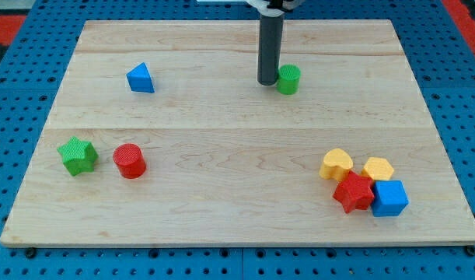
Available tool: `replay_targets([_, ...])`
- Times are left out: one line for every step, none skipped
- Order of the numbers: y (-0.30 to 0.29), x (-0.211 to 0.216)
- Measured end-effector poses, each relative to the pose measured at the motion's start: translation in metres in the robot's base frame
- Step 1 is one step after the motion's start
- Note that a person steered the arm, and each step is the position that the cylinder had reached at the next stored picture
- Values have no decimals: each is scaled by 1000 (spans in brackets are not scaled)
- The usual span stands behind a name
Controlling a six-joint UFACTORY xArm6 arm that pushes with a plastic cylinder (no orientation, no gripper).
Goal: Move the green circle into the yellow hexagon
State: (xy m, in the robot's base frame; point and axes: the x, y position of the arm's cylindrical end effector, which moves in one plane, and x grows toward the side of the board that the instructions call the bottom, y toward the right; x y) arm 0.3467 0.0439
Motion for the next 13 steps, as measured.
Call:
replay_targets([-29, -23])
replay_targets([-22, -34])
replay_targets([19, -1])
replay_targets([62, 26])
replay_targets([63, 14])
replay_targets([74, -18])
replay_targets([100, -4])
replay_targets([106, 36])
replay_targets([110, 40])
replay_targets([99, 1])
replay_targets([64, -12])
replay_targets([63, 11])
replay_targets([77, 55])
